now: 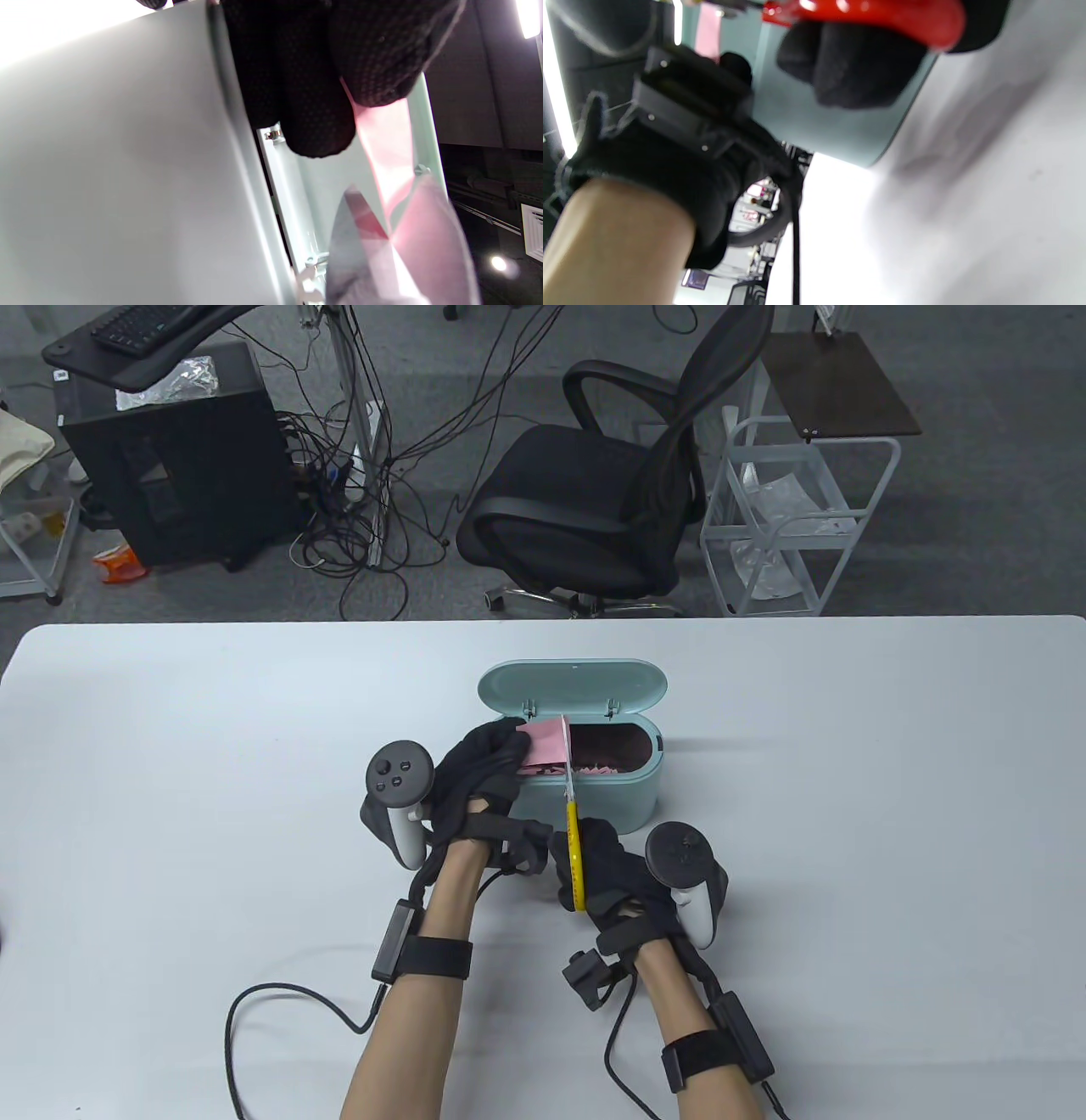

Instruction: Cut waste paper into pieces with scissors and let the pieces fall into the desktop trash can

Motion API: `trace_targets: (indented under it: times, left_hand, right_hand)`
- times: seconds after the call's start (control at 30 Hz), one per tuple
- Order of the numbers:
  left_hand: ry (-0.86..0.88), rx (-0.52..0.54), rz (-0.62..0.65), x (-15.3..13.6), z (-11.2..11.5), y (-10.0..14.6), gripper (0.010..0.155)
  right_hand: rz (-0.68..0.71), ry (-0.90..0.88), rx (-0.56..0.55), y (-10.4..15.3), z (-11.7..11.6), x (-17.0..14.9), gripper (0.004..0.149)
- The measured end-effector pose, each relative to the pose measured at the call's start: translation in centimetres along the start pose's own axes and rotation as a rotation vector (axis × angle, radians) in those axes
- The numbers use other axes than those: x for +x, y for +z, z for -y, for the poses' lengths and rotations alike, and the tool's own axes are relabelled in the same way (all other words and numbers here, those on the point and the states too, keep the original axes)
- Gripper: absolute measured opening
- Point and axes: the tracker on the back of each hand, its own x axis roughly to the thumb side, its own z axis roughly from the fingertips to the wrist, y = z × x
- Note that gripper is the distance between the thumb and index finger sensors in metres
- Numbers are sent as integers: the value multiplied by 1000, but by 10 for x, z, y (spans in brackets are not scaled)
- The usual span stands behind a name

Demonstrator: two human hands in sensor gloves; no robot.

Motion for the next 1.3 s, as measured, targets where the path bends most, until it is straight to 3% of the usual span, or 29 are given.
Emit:
trace_targets:
  times: [0.4,0.57,0.8,1.1,1.3]
  left_hand:
    - [9,-8,-3,0,-1,0,39]
    - [22,-13,-7,1,-1,0,40]
    - [-5,-44,3,4,-2,-2,39]
    - [-22,-74,4,6,-3,-3,39]
    - [-26,-80,5,6,-3,-4,39]
  right_hand:
    - [14,-93,-74,-1,8,0,74]
    - [15,-92,-94,0,9,0,74]
    - [-11,-23,-5,-5,8,4,87]
    - [-1,-68,-29,-8,8,3,85]
    - [-3,-100,-98,-8,12,5,74]
